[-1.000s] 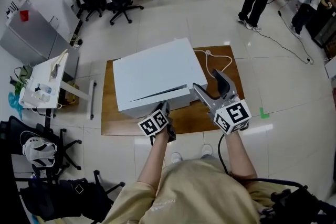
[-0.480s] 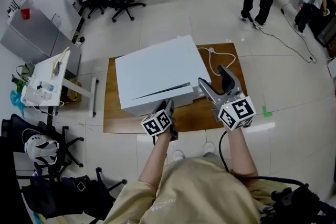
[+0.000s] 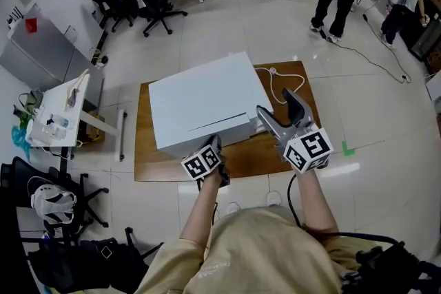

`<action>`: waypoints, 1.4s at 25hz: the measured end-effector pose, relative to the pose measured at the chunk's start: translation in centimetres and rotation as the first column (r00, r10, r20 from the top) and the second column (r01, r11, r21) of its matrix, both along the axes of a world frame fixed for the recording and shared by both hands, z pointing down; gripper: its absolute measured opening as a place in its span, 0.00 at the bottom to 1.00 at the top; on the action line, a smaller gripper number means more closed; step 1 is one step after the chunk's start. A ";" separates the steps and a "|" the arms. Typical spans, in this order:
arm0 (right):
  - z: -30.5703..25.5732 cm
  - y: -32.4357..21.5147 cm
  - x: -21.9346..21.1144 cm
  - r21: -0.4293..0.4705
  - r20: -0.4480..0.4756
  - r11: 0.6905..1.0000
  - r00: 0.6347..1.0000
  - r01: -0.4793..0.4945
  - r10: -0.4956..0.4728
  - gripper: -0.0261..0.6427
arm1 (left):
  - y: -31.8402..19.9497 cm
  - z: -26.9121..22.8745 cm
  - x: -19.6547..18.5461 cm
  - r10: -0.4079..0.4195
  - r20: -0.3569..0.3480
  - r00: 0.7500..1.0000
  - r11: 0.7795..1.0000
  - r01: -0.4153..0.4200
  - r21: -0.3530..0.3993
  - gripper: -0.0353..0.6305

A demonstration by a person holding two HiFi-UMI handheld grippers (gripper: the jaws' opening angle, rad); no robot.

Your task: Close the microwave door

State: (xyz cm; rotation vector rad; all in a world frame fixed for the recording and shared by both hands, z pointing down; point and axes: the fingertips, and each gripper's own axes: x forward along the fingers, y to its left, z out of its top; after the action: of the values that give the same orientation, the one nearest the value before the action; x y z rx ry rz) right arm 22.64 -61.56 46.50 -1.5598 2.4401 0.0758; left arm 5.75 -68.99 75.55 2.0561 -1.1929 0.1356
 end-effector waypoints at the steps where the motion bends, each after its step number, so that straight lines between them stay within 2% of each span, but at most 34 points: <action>1: 0.0 -0.1 0.4 0.000 0.003 1.000 1.000 -0.004 0.004 0.55 | 0.0 0.1 0.2 0.000 -0.001 1.000 1.000 0.000 -0.004 0.12; 6: 0.3 0.7 1.9 0.008 0.027 1.000 1.000 -0.007 0.007 0.55 | -0.1 1.2 1.6 0.006 -0.012 1.000 0.999 -0.007 -0.053 0.10; 7: 0.6 0.9 1.7 0.011 0.031 1.000 1.000 -0.003 0.002 0.55 | 0.1 2.0 1.9 0.027 -0.017 0.999 0.996 -0.028 -0.083 0.10; 9: 1.1 1.2 0.8 0.013 0.029 1.000 0.999 0.012 -0.013 0.55 | 0.5 3.7 2.9 0.118 -0.013 0.993 0.984 -0.119 -0.135 0.11; 11: 1.3 1.5 -0.9 0.017 0.017 0.999 0.999 0.029 -0.029 0.55 | 0.9 5.2 3.4 0.209 0.004 0.978 0.966 -0.206 -0.159 0.25; 13: 1.2 1.9 -2.7 0.024 0.003 0.999 0.999 0.043 -0.043 0.55 | 1.1 5.7 3.0 0.224 0.019 0.974 0.965 -0.219 -0.146 0.26; 17: 1.0 2.6 -3.4 0.025 -0.012 0.999 0.999 0.047 -0.047 0.55 | 1.4 5.0 3.1 0.211 0.016 0.977 0.974 -0.209 -0.086 0.30; 21: 1.6 2.2 -1.7 0.014 -0.007 0.999 0.999 0.034 -0.033 0.55 | 1.7 3.3 4.5 0.262 -0.050 0.964 0.964 -0.264 -0.022 0.31; 25: 2.2 3.0 -1.5 0.012 -0.005 1.000 1.000 0.026 -0.025 0.55 | 4.9 0.4 4.9 0.372 -0.151 0.916 0.928 -0.368 0.053 0.31; 28: 2.7 3.6 -1.5 0.008 -0.004 1.000 1.000 0.025 -0.025 0.55 | 7.3 -2.6 4.9 0.431 -0.164 0.887 0.900 -0.412 0.142 0.31; 32: 3.1 4.6 -0.8 0.010 -0.003 0.999 1.000 0.030 -0.030 0.55 | 9.6 -7.5 4.7 0.441 -0.108 0.891 0.867 -0.391 0.309 0.31; 35: 3.3 4.9 -1.0 0.005 -0.002 0.999 0.999 0.036 -0.036 0.55 | 10.0 -12.2 3.4 0.392 -0.037 0.919 0.829 -0.336 0.448 0.31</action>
State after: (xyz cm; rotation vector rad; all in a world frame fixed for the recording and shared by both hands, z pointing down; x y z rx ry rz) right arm 21.64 -56.68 49.79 -1.5146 2.4665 0.0768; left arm 9.12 -59.01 63.34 2.6323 -0.7814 -0.0925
